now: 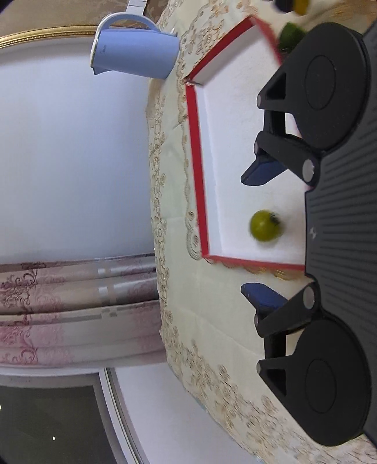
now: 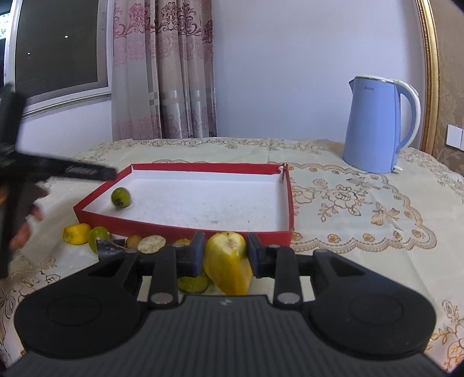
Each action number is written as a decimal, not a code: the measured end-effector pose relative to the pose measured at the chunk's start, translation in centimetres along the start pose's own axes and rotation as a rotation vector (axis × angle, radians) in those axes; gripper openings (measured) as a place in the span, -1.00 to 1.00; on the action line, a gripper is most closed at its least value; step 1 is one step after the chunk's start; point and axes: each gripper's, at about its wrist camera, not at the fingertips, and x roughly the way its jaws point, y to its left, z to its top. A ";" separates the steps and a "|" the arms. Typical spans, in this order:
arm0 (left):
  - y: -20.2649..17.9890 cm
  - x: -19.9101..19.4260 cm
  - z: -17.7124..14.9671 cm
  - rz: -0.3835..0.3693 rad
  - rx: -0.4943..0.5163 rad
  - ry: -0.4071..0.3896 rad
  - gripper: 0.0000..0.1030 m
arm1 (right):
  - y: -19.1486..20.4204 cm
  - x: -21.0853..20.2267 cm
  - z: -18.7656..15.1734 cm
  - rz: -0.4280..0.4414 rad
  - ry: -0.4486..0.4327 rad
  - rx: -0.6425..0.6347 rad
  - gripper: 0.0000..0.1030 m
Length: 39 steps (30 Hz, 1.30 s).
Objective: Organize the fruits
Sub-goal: 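Lower the green tomato into the tray and open the left tool, then place the yellow pepper piece into the tray and open the right tool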
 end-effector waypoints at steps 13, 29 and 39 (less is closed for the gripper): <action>0.3 -1.9 -5.4 -0.016 -0.051 0.034 0.44 | 0.9 1.3 2.2 -0.004 -0.016 -0.011 -0.43; 1.2 -1.9 -6.1 -0.035 -0.097 0.012 0.48 | 1.1 12.7 7.8 -0.017 0.096 -0.017 -0.43; 1.5 -1.7 -6.1 -0.044 -0.110 0.017 0.50 | 0.9 17.2 7.5 -0.037 0.169 0.022 -0.43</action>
